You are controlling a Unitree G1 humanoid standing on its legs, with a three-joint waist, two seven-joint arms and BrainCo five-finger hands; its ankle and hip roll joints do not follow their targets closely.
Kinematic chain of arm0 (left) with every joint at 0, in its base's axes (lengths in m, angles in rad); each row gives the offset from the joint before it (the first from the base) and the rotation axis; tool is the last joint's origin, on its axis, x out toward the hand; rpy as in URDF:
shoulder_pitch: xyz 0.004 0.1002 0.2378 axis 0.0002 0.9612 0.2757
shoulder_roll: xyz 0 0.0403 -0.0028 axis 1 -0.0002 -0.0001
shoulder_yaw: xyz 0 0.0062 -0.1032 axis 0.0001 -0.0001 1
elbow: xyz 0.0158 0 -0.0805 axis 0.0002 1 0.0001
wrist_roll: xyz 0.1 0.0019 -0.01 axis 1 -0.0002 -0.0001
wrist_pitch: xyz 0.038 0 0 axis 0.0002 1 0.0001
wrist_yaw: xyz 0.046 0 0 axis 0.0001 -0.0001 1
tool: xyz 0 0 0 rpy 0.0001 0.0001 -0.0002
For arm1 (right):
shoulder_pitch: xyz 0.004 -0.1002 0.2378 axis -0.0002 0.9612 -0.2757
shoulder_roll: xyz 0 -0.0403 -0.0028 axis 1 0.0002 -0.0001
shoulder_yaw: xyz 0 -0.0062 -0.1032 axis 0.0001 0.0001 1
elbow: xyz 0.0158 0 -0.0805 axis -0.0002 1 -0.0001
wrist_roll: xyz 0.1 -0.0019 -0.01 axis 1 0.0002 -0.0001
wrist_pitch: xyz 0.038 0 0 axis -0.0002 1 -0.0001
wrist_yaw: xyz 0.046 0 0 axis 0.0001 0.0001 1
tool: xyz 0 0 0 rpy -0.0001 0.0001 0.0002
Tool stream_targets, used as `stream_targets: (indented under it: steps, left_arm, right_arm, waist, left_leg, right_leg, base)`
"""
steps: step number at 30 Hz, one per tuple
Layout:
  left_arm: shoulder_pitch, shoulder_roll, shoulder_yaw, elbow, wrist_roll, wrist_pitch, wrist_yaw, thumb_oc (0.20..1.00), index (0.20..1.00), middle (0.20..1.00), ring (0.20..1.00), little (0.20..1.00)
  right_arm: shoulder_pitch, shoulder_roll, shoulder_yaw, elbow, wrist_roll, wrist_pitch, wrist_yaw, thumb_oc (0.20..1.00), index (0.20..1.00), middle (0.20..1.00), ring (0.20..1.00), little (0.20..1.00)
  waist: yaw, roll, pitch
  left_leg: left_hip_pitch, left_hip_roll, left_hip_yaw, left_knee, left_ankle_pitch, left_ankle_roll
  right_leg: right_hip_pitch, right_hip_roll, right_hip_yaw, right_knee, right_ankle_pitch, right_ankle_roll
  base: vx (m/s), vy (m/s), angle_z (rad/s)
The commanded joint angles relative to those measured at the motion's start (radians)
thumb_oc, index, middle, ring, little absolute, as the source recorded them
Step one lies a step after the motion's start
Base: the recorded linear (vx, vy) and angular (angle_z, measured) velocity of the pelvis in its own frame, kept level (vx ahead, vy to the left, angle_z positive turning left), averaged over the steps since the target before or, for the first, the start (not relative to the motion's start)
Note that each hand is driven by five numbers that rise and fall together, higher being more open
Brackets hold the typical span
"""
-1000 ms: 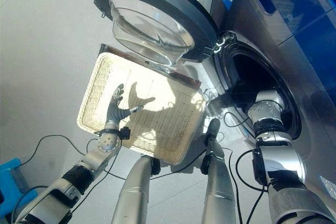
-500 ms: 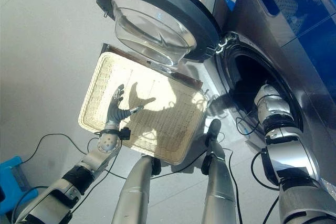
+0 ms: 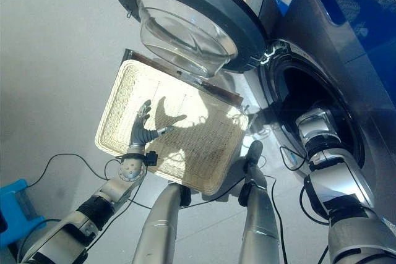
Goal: Put the clothes into the washing machine.
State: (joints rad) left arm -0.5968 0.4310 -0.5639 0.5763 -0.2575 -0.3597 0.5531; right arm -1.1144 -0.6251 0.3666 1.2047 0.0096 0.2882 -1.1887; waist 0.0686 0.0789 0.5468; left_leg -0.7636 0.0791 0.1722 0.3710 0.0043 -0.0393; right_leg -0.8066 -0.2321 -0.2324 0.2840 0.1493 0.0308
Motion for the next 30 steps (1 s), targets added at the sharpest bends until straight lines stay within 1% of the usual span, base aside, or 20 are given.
stream_targets:
  steps: [1, 2, 3, 6, 10, 11, 13, 15, 16, 21, 22, 25, 27, 28, 29, 30]
  left_arm:
    - [-0.005, -0.048, -0.001, -0.005, 0.065, -0.052, 0.029, 1.000, 1.000, 1.000, 1.000, 1.000]
    - [-0.006, -0.049, -0.001, -0.003, 0.066, -0.051, 0.030, 1.000, 1.000, 1.000, 1.000, 1.000]
    - [-0.010, -0.054, -0.004, 0.002, 0.071, -0.043, 0.034, 1.000, 1.000, 1.000, 1.000, 1.000]
    - [-0.014, -0.069, -0.002, 0.024, 0.097, -0.033, 0.042, 1.000, 1.000, 1.000, 1.000, 1.000]
    - [-0.016, -0.085, 0.000, 0.051, 0.130, -0.020, 0.047, 1.000, 1.000, 1.000, 1.000, 1.000]
    - [-0.020, -0.093, -0.003, 0.074, 0.160, -0.016, 0.053, 1.000, 1.000, 1.000, 1.000, 1.000]
    - [-0.023, -0.098, -0.002, 0.092, 0.171, -0.006, 0.054, 1.000, 1.000, 1.000, 1.000, 1.000]
    - [-0.023, -0.100, -0.001, 0.105, 0.173, -0.009, 0.055, 1.000, 1.000, 1.000, 1.000, 1.000]
    - [-0.023, -0.103, 0.004, 0.131, 0.180, -0.020, 0.054, 1.000, 1.000, 1.000, 1.000, 1.000]
    - [-0.023, -0.116, 0.014, 0.171, 0.203, -0.037, 0.069, 1.000, 1.000, 1.000, 1.000, 1.000]
    - [-0.028, -0.122, 0.018, 0.188, 0.210, -0.043, 0.077, 1.000, 1.000, 1.000, 1.000, 1.000]
    - [-0.035, -0.127, 0.024, 0.200, 0.221, -0.044, 0.089, 1.000, 1.000, 1.000, 1.000, 1.000]
    - [-0.038, -0.129, 0.028, 0.210, 0.226, -0.042, 0.095, 1.000, 1.000, 1.000, 1.000, 1.000]
    - [-0.038, -0.130, 0.028, 0.211, 0.227, -0.041, 0.095, 1.000, 1.000, 1.000, 1.000, 1.000]
    - [-0.043, -0.128, 0.026, 0.220, 0.227, -0.035, 0.097, 1.000, 1.000, 1.000, 1.000, 1.000]
    - [-0.044, -0.129, 0.025, 0.226, 0.229, -0.034, 0.097, 1.000, 1.000, 1.000, 1.000, 1.000]
  right_arm:
    - [0.006, -0.046, 0.050, 0.011, -0.096, -0.004, -0.043, 1.000, 1.000, 1.000, 1.000, 1.000]
    - [0.014, -0.042, 0.049, 0.009, -0.101, -0.010, -0.044, 1.000, 1.000, 1.000, 1.000, 1.000]
    - [0.039, -0.022, 0.047, 0.006, -0.113, -0.045, -0.042, 1.000, 1.000, 1.000, 1.000, 1.000]
    - [0.079, 0.016, 0.054, -0.007, -0.149, -0.089, -0.031, 1.000, 1.000, 1.000, 1.000, 1.000]
    - [0.116, 0.054, 0.079, -0.030, -0.216, -0.124, 0.000, 1.000, 1.000, 1.000, 1.000, 1.000]
    - [0.123, 0.072, 0.111, -0.046, -0.243, -0.137, 0.018, 1.000, 1.000, 1.000, 1.000, 1.000]
    - [0.138, 0.086, 0.145, -0.066, -0.288, -0.154, 0.025, 1.000, 1.000, 1.000, 1.000, 1.000]
    - [0.145, 0.090, 0.161, -0.078, -0.298, -0.163, 0.030, 1.000, 1.000, 1.000, 1.000, 1.000]
    - [0.159, 0.102, 0.182, -0.095, -0.316, -0.172, 0.033, 1.000, 1.000, 1.000, 1.000, 1.000]
    - [0.195, 0.135, 0.217, -0.133, -0.369, -0.181, 0.040, 1.000, 1.000, 1.000, 1.000, 1.000]
    - [0.200, 0.144, 0.234, -0.137, -0.407, -0.183, 0.036, 1.000, 1.000, 1.000, 1.000, 1.000]
    - [0.210, 0.155, 0.262, -0.159, -0.458, -0.161, 0.048, 1.000, 1.000, 1.000, 1.000, 1.000]
    - [0.212, 0.157, 0.294, -0.167, -0.540, -0.161, 0.065, 1.000, 1.000, 1.000, 1.000, 1.000]
    - [0.212, 0.157, 0.297, -0.168, -0.552, -0.162, 0.068, 1.000, 1.000, 1.000, 1.000, 1.000]
    - [0.209, 0.155, 0.327, -0.182, -0.614, -0.152, 0.090, 1.000, 1.000, 1.000, 1.000, 1.000]
    - [0.208, 0.154, 0.341, -0.184, -0.636, -0.152, 0.101, 1.000, 1.000, 1.000, 1.000, 1.000]
  waist:
    - [0.003, 0.082, -0.027]
    - [0.002, 0.082, -0.027]
    - [0.000, 0.080, -0.027]
    - [-0.003, 0.076, -0.027]
    - [-0.007, 0.071, -0.027]
    - [-0.009, 0.067, -0.027]
    - [-0.012, 0.062, -0.027]
    - [-0.014, 0.059, -0.027]
    - [-0.017, 0.054, -0.027]
    - [-0.023, 0.045, -0.027]
    - [-0.025, 0.043, -0.027]
    - [-0.028, 0.039, -0.027]
    - [-0.027, 0.037, -0.027]
    - [-0.027, 0.036, -0.027]
    - [-0.028, 0.034, -0.027]
    - [-0.027, 0.032, -0.027]
  left_leg:
    - [0.012, -0.057, 0.047, -0.056, -0.032, -0.007]
    - [0.012, -0.057, 0.047, -0.057, -0.032, -0.007]
    - [0.012, -0.057, 0.048, -0.060, -0.032, -0.007]
    - [0.004, -0.057, 0.046, -0.061, -0.031, -0.009]
    - [-0.001, -0.057, 0.045, -0.064, -0.030, -0.009]
    - [-0.005, -0.055, 0.046, -0.068, -0.027, -0.010]
    - [-0.010, -0.054, 0.047, -0.068, -0.024, -0.012]
    - [-0.013, -0.054, 0.046, -0.068, -0.023, -0.013]
    - [-0.011, -0.052, 0.048, -0.070, -0.020, -0.015]
    - [-0.016, -0.046, 0.049, -0.069, -0.019, -0.018]
    - [-0.015, -0.046, 0.050, -0.072, -0.016, -0.019]
    - [-0.015, -0.046, 0.048, -0.071, -0.015, -0.022]
    - [-0.014, -0.044, 0.050, -0.074, -0.013, -0.022]
    - [-0.013, -0.044, 0.050, -0.074, -0.013, -0.022]
    - [-0.015, -0.044, 0.050, -0.071, -0.012, -0.024]
    - [-0.014, -0.043, 0.050, -0.070, -0.012, -0.024]
  right_leg:
    - [-0.016, 0.013, -0.068, 0.165, -0.154, 0.093]
    - [-0.016, 0.013, -0.068, 0.164, -0.154, 0.093]
    - [-0.016, 0.014, -0.069, 0.161, -0.153, 0.095]
    - [-0.020, 0.015, -0.068, 0.156, -0.152, 0.096]
    - [-0.023, 0.016, -0.069, 0.150, -0.149, 0.097]
    - [-0.027, 0.016, -0.071, 0.147, -0.146, 0.097]
    - [-0.030, 0.016, -0.071, 0.142, -0.142, 0.098]
    - [-0.031, 0.018, -0.071, 0.139, -0.141, 0.098]
    - [-0.028, 0.019, -0.070, 0.134, -0.139, 0.099]
    - [-0.031, 0.021, -0.067, 0.131, -0.140, 0.100]
    - [-0.029, 0.022, -0.068, 0.128, -0.139, 0.100]
    - [-0.026, 0.022, -0.067, 0.124, -0.139, 0.101]
    - [-0.024, 0.021, -0.069, 0.122, -0.139, 0.102]
    - [-0.023, 0.021, -0.069, 0.121, -0.139, 0.102]
    - [-0.023, 0.020, -0.069, 0.122, -0.139, 0.104]
    - [-0.021, 0.019, -0.069, 0.122, -0.139, 0.104]
  base:
    - [-0.01, -0.003, 0.03]
    - [-0.01, -0.017, 0.04]
    - [-0.01, -0.023, 0.06]
    - [-0.01, -0.021, 0.06]
    - [0.00, 0.000, 0.00]
    - [0.00, 0.000, 0.00]
    - [-0.01, -0.011, 0.02]
    - [0.00, 0.000, 0.00]
    - [0.00, 0.000, 0.00]
    - [0.00, 0.000, 0.00]
    - [0.00, 0.000, 0.00]
    - [0.00, 0.000, 0.00]
    - [0.00, 0.000, 0.00]
    - [0.00, 0.000, 0.00]
    - [0.00, 0.000, 0.00]
    - [0.00, 0.000, 0.00]
